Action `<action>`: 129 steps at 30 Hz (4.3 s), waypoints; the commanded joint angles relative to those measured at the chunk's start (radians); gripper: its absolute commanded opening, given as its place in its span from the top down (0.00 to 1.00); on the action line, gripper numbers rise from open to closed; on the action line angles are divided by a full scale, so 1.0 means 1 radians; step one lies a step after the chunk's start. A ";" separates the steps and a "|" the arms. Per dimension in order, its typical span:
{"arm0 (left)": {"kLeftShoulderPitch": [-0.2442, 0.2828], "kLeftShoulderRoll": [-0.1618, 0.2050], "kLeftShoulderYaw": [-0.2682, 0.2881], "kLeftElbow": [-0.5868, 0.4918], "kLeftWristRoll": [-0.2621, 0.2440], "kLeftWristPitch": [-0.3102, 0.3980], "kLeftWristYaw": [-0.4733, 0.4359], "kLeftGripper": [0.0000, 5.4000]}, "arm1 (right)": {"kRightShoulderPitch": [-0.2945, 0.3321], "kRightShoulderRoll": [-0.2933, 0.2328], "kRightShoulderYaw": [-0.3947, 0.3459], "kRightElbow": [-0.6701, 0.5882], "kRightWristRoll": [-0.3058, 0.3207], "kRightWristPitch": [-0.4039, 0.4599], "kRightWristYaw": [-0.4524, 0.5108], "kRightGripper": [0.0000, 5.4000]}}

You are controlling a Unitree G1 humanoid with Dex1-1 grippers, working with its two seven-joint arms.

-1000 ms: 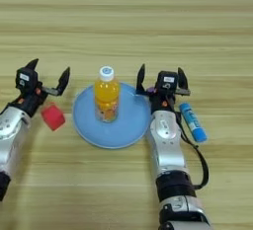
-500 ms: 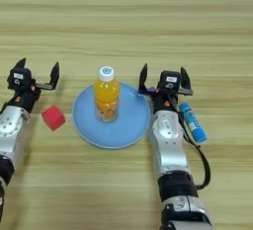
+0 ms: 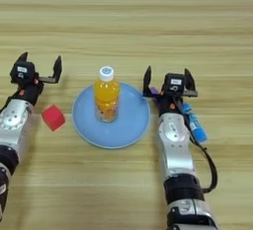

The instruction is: Move the objects on the table

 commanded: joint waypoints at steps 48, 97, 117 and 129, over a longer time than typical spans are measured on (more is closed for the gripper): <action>-0.011 -0.019 0.000 0.056 0.053 -0.057 0.096 0.00 | 0.425 -0.186 0.261 -0.695 0.125 0.377 0.518 0.00; -0.014 -0.020 -0.023 0.071 0.082 -0.061 0.141 0.00 | 0.074 -0.039 0.299 -0.287 0.123 0.356 0.537 0.21; -0.014 -0.018 -0.024 0.071 0.082 -0.060 0.144 0.00 | 0.094 -0.060 0.252 -0.449 0.101 0.343 0.470 0.37; -0.014 -0.019 -0.026 0.071 0.083 -0.060 0.146 0.00 | 0.085 -0.127 0.072 -0.498 0.115 0.331 0.378 0.37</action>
